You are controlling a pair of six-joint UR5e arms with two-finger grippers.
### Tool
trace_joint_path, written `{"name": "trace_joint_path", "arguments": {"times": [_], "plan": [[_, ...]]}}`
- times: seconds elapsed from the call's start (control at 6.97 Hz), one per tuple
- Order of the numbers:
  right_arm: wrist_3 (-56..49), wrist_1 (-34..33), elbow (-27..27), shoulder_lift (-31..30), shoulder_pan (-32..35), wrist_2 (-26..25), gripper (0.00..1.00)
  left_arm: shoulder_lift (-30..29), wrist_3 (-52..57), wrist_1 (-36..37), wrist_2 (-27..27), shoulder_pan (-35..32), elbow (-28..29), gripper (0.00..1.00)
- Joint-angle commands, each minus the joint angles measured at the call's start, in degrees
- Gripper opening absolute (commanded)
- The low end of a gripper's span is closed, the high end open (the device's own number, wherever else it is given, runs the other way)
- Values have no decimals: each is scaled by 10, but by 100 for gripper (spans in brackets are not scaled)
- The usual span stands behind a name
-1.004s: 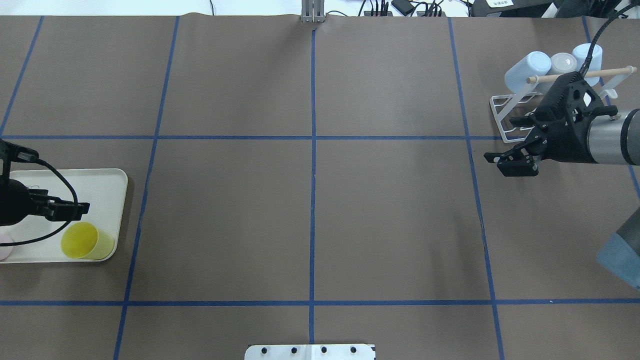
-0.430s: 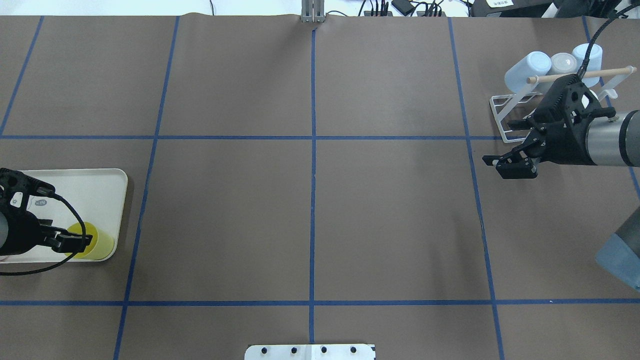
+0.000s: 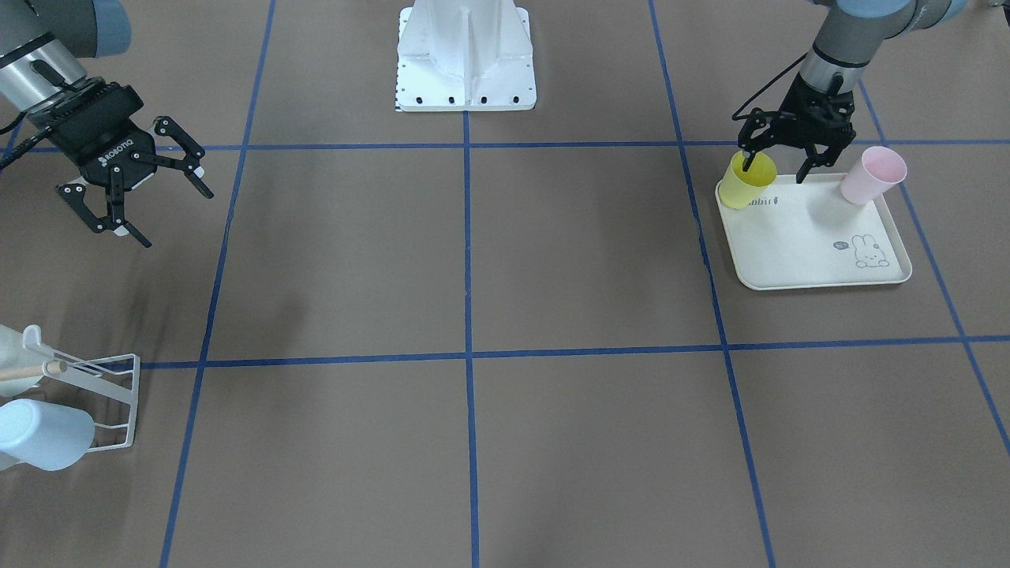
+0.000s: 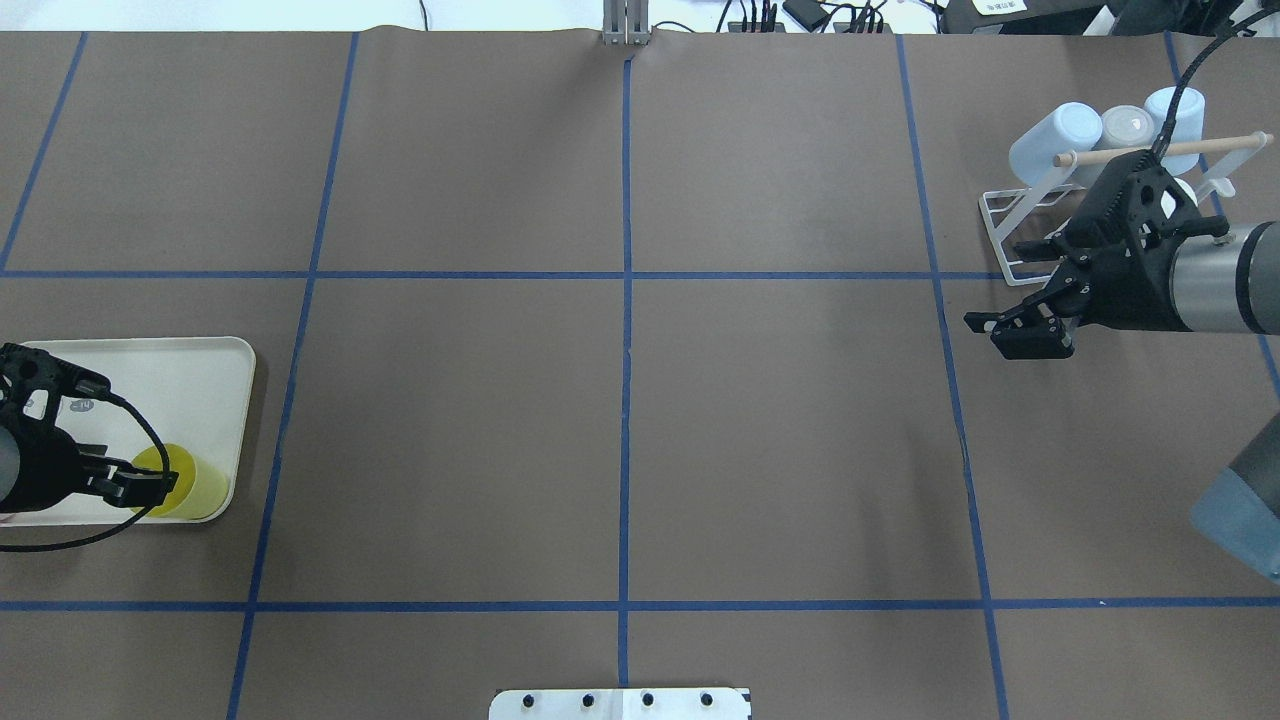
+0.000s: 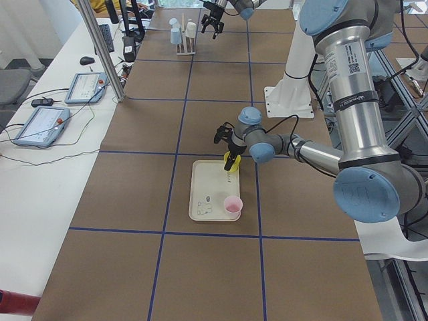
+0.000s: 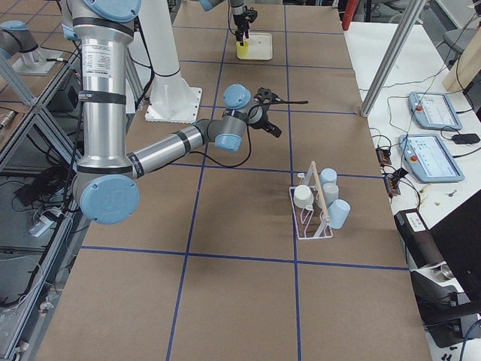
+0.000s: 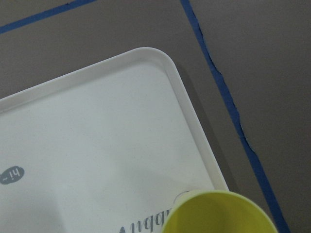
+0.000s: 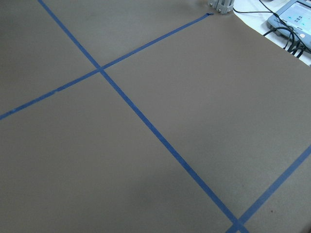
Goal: Transfer IKEA cup to right arm and place on rack
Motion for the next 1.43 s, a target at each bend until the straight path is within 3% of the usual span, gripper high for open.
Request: {"name": "trace_joint_path", "arguments": {"times": [0.0, 0.14, 0.29, 0.57, 0.72, 0.86, 1.15, 1.29], "plan": [[-3, 0, -3, 0, -2, 0, 100, 0, 0, -29, 0, 0, 20, 33], [-3, 0, -3, 0, -4, 0, 100, 0, 1, -30, 0, 0, 18, 13], [-3, 1, -3, 0, -6, 0, 100, 0, 5, -32, -1, -3, 12, 0], [-4, 1, -15, 3, -7, -1, 100, 9, 35, -26, -9, -19, -14, 0], [-4, 10, -25, 12, -9, 0, 100, 14, 113, -26, -10, -69, -22, 0], [-2, 37, -46, 24, -17, 0, 100, 8, 164, -25, -53, -136, -26, 0], [5, 79, -86, 67, -41, -1, 100, -30, 125, -24, -133, -179, -47, 0], [6, 78, -87, 86, -56, -3, 100, -96, 0, -24, -177, -178, -45, 0]]}}
